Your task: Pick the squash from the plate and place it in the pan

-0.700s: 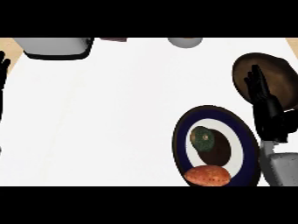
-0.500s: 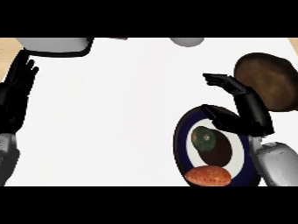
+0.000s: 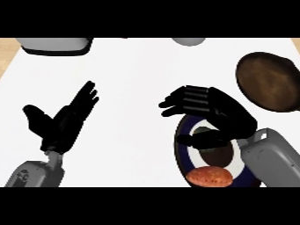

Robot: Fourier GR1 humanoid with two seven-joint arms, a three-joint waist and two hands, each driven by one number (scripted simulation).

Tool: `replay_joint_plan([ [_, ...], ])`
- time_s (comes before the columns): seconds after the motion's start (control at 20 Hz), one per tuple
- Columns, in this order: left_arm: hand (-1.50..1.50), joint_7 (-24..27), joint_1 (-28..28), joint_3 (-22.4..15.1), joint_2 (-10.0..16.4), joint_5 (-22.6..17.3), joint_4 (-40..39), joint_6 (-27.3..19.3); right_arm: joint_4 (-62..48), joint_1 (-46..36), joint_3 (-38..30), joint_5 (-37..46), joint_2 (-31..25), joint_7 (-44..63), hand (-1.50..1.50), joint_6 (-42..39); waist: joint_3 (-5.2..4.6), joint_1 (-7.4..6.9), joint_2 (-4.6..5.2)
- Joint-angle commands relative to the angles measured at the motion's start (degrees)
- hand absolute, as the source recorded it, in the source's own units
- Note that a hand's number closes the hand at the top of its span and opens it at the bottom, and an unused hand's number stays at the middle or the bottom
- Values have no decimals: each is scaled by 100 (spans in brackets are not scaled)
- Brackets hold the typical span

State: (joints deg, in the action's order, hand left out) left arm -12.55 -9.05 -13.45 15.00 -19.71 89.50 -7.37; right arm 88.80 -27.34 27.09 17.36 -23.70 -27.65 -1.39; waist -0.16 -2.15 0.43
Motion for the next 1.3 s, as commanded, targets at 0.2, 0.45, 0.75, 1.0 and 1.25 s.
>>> replay_joint_plan([
  [0.2, 0, 93, 273, -111, -118, -56, -26, 157, -240, -440, 1130, 2140, -863, -129, -150, -274, -4, 153, -81],
  [0.45, 0, 114, 380, -148, -148, -25, -57, 139, 128, -779, 1923, 3968, -1392, 1164, -150, -677, -22, 264, -170],
  [0.75, 0, 164, 430, 31, -107, -133, -109, 207, 807, -552, 3033, 5339, -908, 3052, -150, -2163, -8, 329, -142],
  [1.0, 0, 304, 572, -54, -193, -75, -135, 274, 1017, -187, 3684, 6043, -541, 4139, -150, -3646, 4, 294, -96],
  [1.25, 0, 178, 444, -203, -450, 150, -31, 86, 1007, 659, 4073, 6654, -1, 4978, -150, -4015, 16, 248, -57],
])
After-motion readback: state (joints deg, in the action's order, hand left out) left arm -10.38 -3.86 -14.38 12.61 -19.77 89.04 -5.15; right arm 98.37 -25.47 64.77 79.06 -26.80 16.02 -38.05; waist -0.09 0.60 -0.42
